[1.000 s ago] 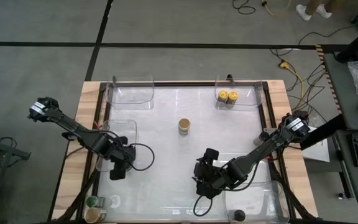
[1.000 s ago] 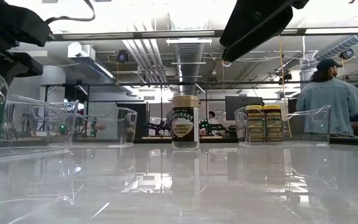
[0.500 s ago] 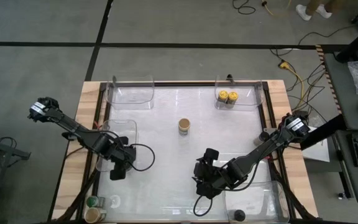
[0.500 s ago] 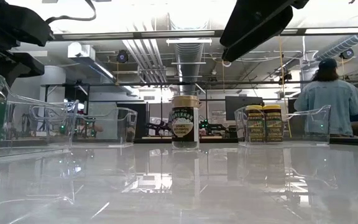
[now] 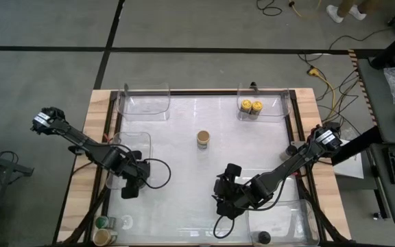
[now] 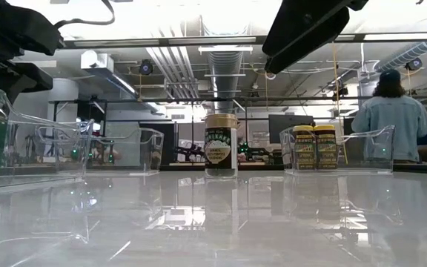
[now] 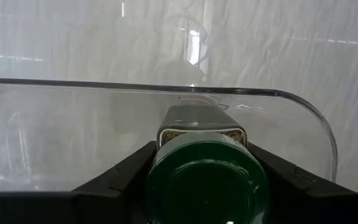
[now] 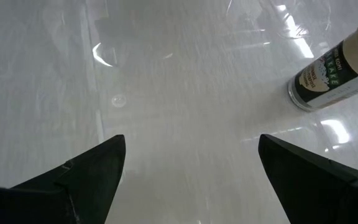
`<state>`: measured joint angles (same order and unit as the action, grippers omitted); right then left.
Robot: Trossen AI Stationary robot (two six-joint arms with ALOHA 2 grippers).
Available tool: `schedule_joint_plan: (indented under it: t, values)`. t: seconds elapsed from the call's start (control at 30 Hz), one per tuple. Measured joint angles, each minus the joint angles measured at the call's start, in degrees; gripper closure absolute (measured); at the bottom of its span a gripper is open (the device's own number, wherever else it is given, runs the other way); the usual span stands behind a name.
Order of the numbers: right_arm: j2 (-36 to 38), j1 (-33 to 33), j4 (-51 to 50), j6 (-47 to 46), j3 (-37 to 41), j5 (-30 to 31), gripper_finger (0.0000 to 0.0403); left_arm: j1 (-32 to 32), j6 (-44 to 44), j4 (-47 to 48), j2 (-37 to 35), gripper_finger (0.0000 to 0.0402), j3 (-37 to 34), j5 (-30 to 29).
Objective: Sort spices by type
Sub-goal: Put the top green seasoning bottle into the middle transparent bin
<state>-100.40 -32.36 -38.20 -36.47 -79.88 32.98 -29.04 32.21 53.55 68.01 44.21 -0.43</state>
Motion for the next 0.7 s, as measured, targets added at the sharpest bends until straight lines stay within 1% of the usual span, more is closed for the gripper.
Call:
schedule_joint_plan:
  t: [0.3,0.7]
  values:
    - [0.0,0.0,0.0,0.0,0.0,0.0,0.0044,0.0,0.6,0.8,0.0,0.0199,0.0,0.1]
    - [0.0,0.0,0.0,0.0,0.0,0.0,0.0044,0.0,1.3,1.1,0.0,0.0158,0.0,0.1]
